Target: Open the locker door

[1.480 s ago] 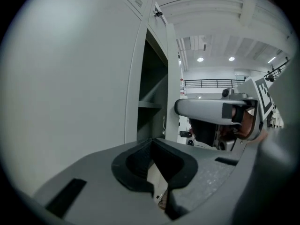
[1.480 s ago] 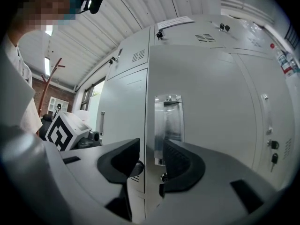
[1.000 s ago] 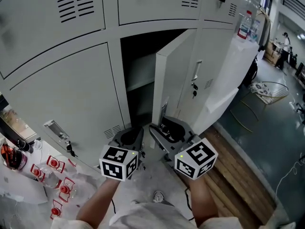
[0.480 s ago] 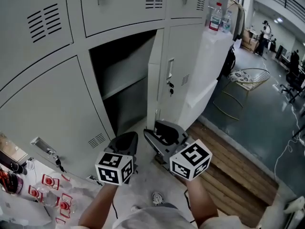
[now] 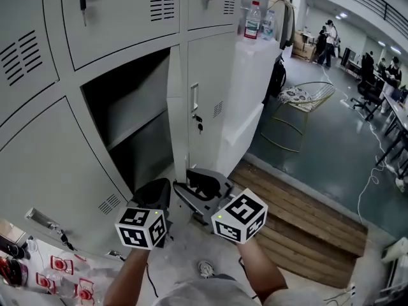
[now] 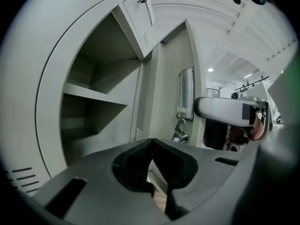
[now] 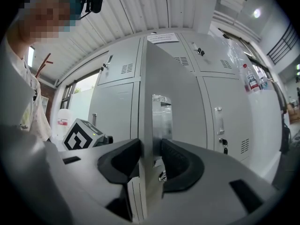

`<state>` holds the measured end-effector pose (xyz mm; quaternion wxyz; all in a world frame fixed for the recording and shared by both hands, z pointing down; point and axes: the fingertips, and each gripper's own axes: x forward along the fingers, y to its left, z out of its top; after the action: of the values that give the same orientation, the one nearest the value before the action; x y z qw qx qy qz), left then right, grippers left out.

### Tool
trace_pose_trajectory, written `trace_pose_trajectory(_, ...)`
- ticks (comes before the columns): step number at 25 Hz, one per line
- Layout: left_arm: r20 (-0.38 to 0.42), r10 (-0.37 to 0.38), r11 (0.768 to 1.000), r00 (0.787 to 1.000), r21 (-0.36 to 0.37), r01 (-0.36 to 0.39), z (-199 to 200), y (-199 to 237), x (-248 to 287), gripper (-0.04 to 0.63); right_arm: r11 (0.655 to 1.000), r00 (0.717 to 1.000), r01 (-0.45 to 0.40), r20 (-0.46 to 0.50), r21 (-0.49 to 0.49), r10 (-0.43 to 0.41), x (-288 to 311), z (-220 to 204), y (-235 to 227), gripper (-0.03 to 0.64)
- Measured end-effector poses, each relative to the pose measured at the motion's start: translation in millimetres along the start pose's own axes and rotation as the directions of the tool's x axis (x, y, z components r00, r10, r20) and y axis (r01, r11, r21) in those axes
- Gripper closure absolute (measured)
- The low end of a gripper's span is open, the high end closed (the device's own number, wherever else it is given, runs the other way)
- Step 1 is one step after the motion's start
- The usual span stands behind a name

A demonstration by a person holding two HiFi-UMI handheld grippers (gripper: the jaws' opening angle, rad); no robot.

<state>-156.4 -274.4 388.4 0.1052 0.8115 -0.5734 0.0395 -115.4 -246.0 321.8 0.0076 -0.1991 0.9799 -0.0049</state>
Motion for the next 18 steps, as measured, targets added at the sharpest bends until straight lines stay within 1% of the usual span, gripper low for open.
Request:
trace_pose_trajectory(8, -0.01, -0.044, 0.999, 0.999, 0.009, 0.044, -1, -12, 15, 0.589, 1.0, 1.0, 0.01, 0.015, -0.017, -0.009, -18, 3, -12, 0.482)
trace_pose_trajectory(15, -0.025, -0.092, 0.995, 0.995, 0.02, 0.093, -3, -29, 29, 0.589, 0.998, 0.998, 0.057, 0.019, -0.008, -0.056, -37, 3, -28, 0.48)
trace_pose_trajectory(18, -0.027, -0.109, 0.994, 0.994, 0.026, 0.11, -2, -36, 35, 0.589, 0.996, 0.996, 0.092, 0.025, -0.004, -0.091, -47, 3, -37, 0.482)
